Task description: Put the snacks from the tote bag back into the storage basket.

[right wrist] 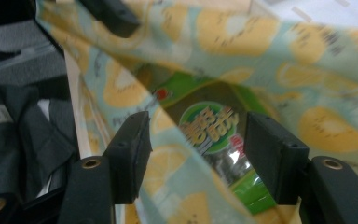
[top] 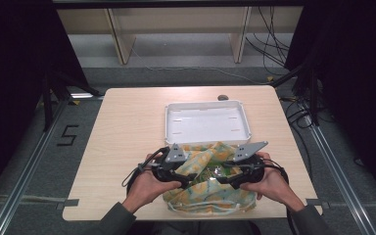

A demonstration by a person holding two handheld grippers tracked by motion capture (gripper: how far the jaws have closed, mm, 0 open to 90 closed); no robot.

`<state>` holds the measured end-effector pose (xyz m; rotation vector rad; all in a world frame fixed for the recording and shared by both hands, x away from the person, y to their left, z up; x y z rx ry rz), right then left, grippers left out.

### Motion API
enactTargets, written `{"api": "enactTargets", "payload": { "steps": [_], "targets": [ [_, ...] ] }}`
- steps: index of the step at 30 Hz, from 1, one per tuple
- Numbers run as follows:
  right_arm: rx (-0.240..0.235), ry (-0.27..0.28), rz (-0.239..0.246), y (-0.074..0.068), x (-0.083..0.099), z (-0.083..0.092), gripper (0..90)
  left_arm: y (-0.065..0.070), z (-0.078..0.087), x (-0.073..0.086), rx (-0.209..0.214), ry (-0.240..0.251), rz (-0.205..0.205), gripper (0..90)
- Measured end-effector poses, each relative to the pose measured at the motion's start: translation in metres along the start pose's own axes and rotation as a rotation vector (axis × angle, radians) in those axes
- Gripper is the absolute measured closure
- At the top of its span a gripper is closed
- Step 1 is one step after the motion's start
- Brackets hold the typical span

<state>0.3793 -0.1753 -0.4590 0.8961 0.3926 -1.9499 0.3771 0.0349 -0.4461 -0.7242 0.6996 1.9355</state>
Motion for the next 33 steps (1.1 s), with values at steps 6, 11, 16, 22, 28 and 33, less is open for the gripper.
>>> {"api": "enactTargets", "payload": {
  "steps": [6, 11, 16, 22, 28, 33],
  "targets": [
    [-0.038, -0.077, 0.025, -0.007, 0.012, -0.014, 42.4, -0.020, -0.023, -0.005, 0.026, -0.047, -0.017, 47.7],
    [-0.119, -0.164, 0.127, -0.016, 0.026, -0.014, 80.1, -0.047, -0.022, -0.006, -0.059, -0.058, -0.071, 87.5],
    [-0.157, -0.204, 0.168, -0.030, 0.035, -0.011, 87.2, -0.083, -0.014, -0.004, -0.132, -0.014, 0.009, 88.9],
    [-0.205, -0.259, 0.187, -0.049, 0.047, -0.007, 87.8, -0.105, -0.010, -0.001, -0.162, -0.015, 0.045, 88.8],
    [-0.174, -0.228, 0.142, -0.049, 0.043, -0.006, 72.3, -0.093, -0.007, -0.004, -0.092, 0.024, 0.080, 67.4],
    [-0.062, -0.054, 0.062, -0.028, 0.015, 0.016, 57.3, -0.059, 0.020, -0.015, -0.068, 0.072, 0.037, 43.9]
  ]
}}
Point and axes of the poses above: each handheld gripper's, and its own axes: z roughly backward along the jaws, x roughly out of its underside, y roughly to its right, the point moved 4 cm from there along -z, roughly forward along the jaws, and after that the axes turned 13 degrees about x, right-handed, at the moved point
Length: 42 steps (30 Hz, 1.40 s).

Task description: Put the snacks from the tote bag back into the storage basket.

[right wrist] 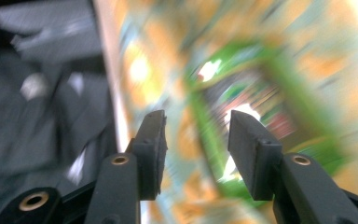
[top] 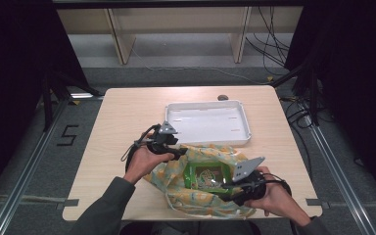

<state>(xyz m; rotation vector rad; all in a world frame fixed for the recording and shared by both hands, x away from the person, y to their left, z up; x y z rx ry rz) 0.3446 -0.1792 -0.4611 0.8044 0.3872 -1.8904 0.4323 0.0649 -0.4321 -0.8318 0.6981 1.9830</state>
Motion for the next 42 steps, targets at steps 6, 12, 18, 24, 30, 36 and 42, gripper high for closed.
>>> {"api": "enactTargets", "payload": {
  "steps": [6, 12, 18, 24, 30, 36, 42],
  "targets": [
    [0.231, 0.107, -0.047, 0.038, -0.024, 0.022, 54.1, 0.065, 0.023, 0.002, 0.091, 0.020, -0.095, 40.5],
    [0.243, 0.044, -0.035, 0.056, -0.022, 0.001, 54.9, 0.105, -0.003, 0.028, 0.204, -0.066, -0.145, 34.9],
    [0.330, -0.063, -0.024, 0.088, -0.019, -0.032, 87.0, 0.115, -0.046, 0.064, 0.262, -0.241, -0.208, 77.9],
    [0.442, -0.101, -0.164, 0.130, -0.015, -0.047, 90.0, 0.134, -0.052, 0.080, 0.289, -0.320, -0.284, 89.2],
    [0.439, -0.125, -0.200, 0.139, -0.009, -0.062, 90.0, 0.131, -0.048, 0.080, 0.269, -0.314, -0.279, 86.8],
    [0.420, -0.026, -0.210, 0.130, -0.022, -0.035, 66.3, 0.118, -0.038, 0.069, 0.228, -0.233, -0.223, 75.5],
    [0.279, 0.136, -0.181, 0.100, -0.036, -0.003, 55.4, 0.117, -0.031, 0.062, 0.217, -0.135, -0.151, 65.7]
  ]
}}
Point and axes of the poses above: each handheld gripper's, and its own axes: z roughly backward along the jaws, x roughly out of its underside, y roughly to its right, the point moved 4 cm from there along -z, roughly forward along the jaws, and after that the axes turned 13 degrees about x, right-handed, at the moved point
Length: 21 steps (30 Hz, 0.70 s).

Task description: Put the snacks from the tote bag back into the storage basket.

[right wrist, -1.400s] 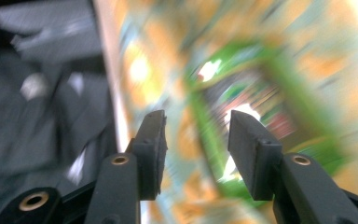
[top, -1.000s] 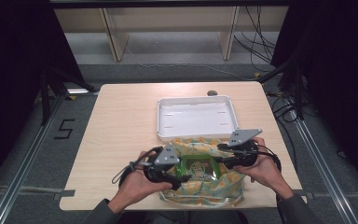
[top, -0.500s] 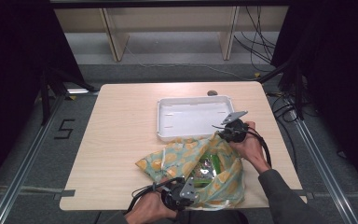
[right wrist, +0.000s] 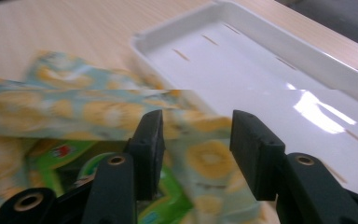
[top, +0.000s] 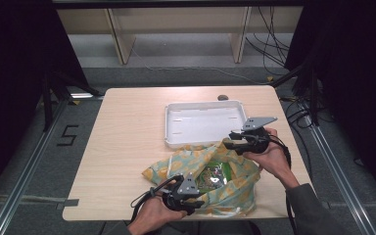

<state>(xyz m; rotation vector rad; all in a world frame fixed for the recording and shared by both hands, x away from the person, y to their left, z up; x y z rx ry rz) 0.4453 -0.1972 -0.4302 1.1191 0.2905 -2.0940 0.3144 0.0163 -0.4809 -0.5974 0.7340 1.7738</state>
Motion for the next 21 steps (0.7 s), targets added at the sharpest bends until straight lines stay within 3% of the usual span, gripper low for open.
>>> {"api": "enactTargets", "payload": {
  "steps": [2, 3, 4, 5, 6, 8, 9, 11, 16, 21],
  "targets": [
    [-0.049, -0.003, 0.016, -0.010, 0.002, 0.004, 54.8, 0.001, 0.001, -0.002, -0.015, 0.036, 0.016, 65.4],
    [-0.081, -0.008, 0.048, -0.018, 0.006, 0.004, 53.8, 0.000, 0.001, -0.002, -0.027, 0.046, 0.024, 65.3],
    [-0.081, -0.008, 0.048, -0.018, 0.006, 0.004, 53.8, 0.000, 0.002, -0.003, -0.028, 0.057, 0.027, 65.3],
    [-0.100, -0.016, 0.054, -0.023, 0.010, 0.003, 53.3, -0.001, 0.003, -0.003, -0.024, 0.055, 0.007, 66.2],
    [-0.108, -0.020, 0.069, -0.025, 0.012, 0.000, 52.5, 0.000, 0.002, -0.003, -0.023, 0.075, 0.041, 69.6],
    [-0.131, -0.055, 0.081, -0.030, 0.020, -0.008, 50.7, -0.002, 0.003, -0.002, -0.031, 0.059, 0.017, 79.5],
    [-0.131, -0.078, 0.072, -0.031, 0.023, -0.010, 50.3, -0.001, 0.001, -0.001, -0.034, 0.053, 0.027, 83.4],
    [-0.142, -0.109, 0.082, -0.033, 0.028, -0.017, 49.8, -0.004, -0.001, 0.000, -0.050, 0.018, -0.009, 87.4],
    [-0.170, -0.166, 0.119, -0.039, 0.033, -0.038, 45.6, -0.011, -0.014, 0.005, -0.052, -0.028, 0.021, 89.0],
    [-0.191, -0.212, 0.122, -0.042, 0.035, -0.057, 43.1, -0.018, -0.024, 0.006, -0.045, -0.042, 0.052, 88.4]
  ]
}}
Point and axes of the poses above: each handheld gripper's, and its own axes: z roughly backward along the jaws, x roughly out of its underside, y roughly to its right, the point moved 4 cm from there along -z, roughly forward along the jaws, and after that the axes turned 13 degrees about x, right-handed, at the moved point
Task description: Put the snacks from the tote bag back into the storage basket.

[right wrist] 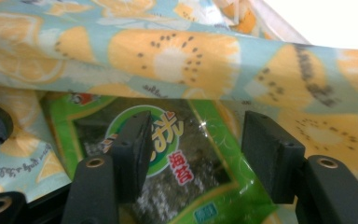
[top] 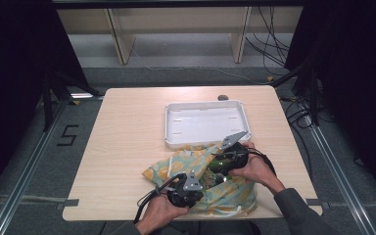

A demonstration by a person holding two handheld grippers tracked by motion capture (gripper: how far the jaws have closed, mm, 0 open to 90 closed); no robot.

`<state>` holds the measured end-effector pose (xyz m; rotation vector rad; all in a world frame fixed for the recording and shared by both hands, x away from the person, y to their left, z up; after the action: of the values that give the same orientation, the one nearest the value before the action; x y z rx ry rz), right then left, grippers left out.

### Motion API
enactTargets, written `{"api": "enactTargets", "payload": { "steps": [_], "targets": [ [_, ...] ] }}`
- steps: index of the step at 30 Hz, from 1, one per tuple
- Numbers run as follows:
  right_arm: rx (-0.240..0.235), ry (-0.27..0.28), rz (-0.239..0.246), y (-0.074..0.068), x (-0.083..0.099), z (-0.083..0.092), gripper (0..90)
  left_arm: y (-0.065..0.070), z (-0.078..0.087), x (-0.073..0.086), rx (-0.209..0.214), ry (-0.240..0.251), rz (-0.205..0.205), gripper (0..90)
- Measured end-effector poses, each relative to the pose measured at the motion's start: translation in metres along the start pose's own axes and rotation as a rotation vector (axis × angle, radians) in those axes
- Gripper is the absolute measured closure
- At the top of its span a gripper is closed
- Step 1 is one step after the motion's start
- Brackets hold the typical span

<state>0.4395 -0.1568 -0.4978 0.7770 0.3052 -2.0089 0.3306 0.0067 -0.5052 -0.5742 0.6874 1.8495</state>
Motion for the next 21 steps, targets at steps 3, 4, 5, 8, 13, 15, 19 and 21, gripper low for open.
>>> {"api": "enactTargets", "payload": {
  "steps": [3, 4, 5, 8, 13, 15, 19, 21],
  "targets": [
    [-0.004, -0.003, -0.006, 0.003, -0.001, -0.008, 42.9, -0.003, -0.001, 0.003, 0.004, -0.050, -0.015, 88.1],
    [-0.017, -0.009, -0.021, 0.005, -0.002, -0.012, 42.7, -0.004, -0.002, 0.003, 0.001, -0.056, -0.019, 87.7],
    [-0.017, -0.009, -0.021, 0.005, -0.002, -0.012, 42.7, -0.004, -0.004, 0.003, -0.002, -0.029, 0.002, 87.7],
    [-0.019, -0.027, -0.022, 0.007, -0.002, -0.017, 42.7, -0.008, -0.003, 0.004, 0.002, -0.058, -0.006, 87.7],
    [-0.041, -0.044, -0.048, 0.010, 0.000, -0.026, 42.5, -0.010, -0.006, 0.005, 0.008, -0.050, 0.019, 87.6],
    [-0.047, -0.046, -0.042, 0.010, 0.000, -0.027, 42.5, -0.009, -0.009, 0.004, 0.002, -0.027, 0.043, 87.6],
    [-0.068, -0.062, -0.063, 0.010, 0.000, -0.033, 41.2, -0.014, -0.010, 0.005, 0.004, -0.070, 0.026, 87.6],
    [-0.064, -0.066, -0.077, 0.010, 0.001, -0.034, 41.2, -0.016, -0.011, 0.004, 0.001, -0.063, 0.022, 87.6]
  ]
}}
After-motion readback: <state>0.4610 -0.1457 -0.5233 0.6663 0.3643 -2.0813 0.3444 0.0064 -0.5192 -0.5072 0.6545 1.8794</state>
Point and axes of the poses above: each handheld gripper's, and its own axes: z roughly backward along the jaws, x roughly out of its underside, y roughly to its right, the point moved 4 cm from there along -z, roughly forward along the jaws, and after that the axes turned 13 degrees about x, right-handed, at the moved point
